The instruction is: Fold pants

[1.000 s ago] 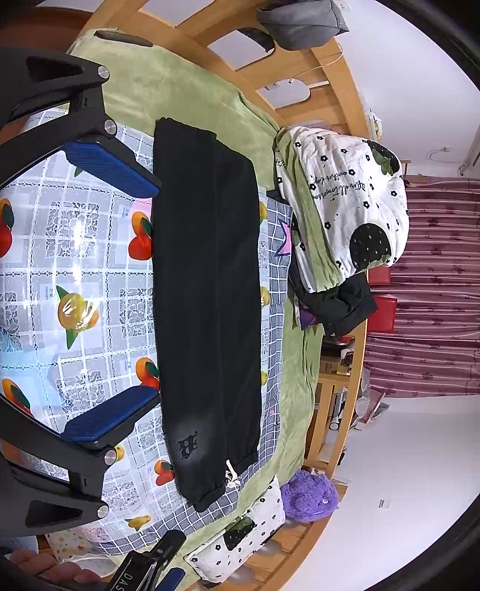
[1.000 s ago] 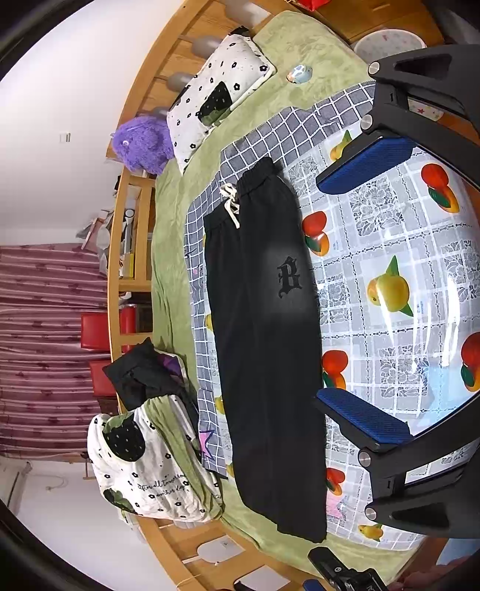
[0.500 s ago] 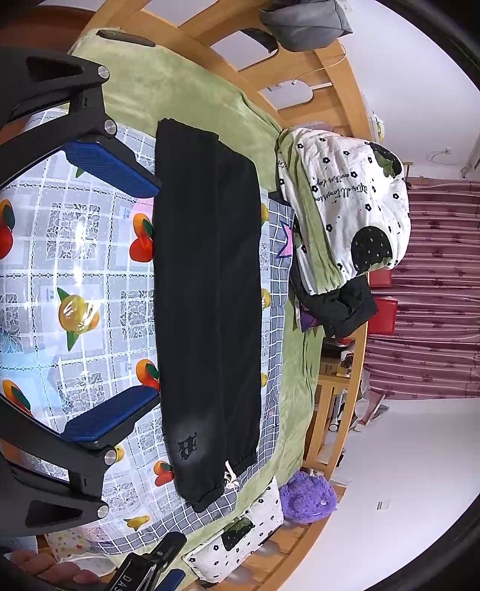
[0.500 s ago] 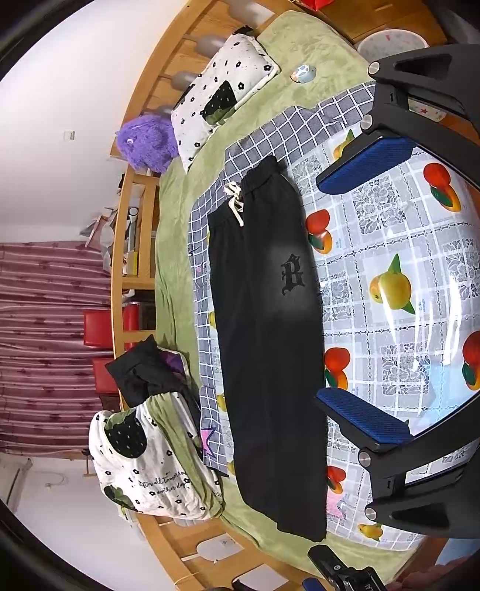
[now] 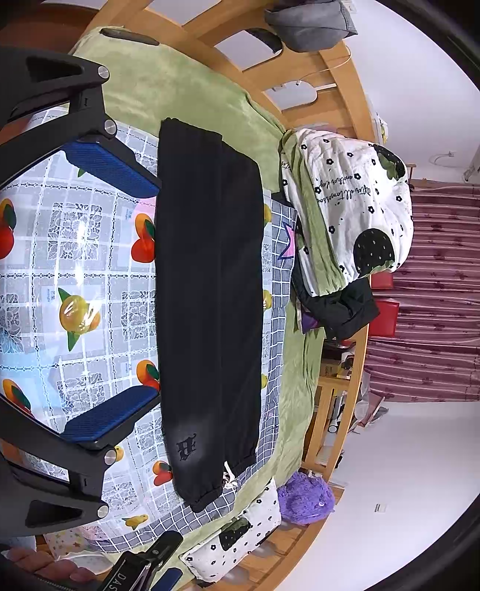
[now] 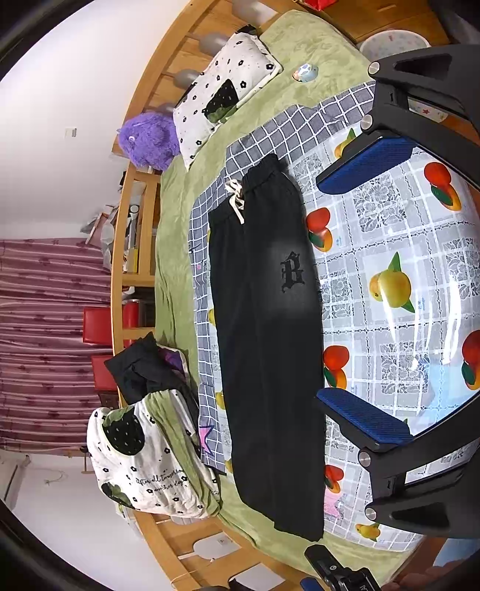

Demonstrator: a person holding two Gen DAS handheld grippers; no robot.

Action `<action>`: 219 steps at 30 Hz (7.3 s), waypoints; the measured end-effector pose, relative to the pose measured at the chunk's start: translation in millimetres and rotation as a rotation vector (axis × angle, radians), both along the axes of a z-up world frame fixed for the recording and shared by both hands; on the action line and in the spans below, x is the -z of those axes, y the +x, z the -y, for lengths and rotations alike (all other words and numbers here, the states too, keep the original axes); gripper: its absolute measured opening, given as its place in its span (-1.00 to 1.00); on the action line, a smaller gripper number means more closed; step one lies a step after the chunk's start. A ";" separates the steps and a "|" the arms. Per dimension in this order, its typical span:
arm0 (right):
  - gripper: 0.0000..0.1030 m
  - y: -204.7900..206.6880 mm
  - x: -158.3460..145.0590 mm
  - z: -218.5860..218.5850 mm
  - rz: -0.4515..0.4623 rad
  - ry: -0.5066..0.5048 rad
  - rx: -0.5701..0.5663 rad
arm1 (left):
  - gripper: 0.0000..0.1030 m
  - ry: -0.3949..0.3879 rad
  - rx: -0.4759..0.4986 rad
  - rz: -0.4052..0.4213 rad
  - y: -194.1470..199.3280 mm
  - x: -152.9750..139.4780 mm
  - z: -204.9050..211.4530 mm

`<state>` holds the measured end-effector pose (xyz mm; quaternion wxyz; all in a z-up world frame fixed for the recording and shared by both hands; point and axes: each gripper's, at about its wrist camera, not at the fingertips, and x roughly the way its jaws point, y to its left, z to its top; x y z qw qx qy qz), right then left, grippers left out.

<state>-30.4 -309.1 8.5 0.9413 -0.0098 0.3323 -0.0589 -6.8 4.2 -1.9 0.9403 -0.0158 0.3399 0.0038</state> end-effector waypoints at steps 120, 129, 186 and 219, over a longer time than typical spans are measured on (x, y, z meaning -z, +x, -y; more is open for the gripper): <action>0.38 143.9 184.4 115.7 -0.208 0.168 0.105 | 0.73 -0.073 -0.163 -0.361 148.7 172.3 -120.3; 0.16 153.7 199.5 142.9 -0.235 0.307 0.148 | 0.59 -0.369 -0.175 -0.335 132.2 201.1 -171.3; -0.06 410.0 149.3 112.0 -0.090 0.301 0.050 | 0.25 -0.072 -0.294 -0.016 349.3 119.4 -166.8; -0.76 321.8 199.8 166.9 -0.146 0.487 0.176 | -0.78 -0.512 -0.337 -0.169 233.1 193.4 -207.9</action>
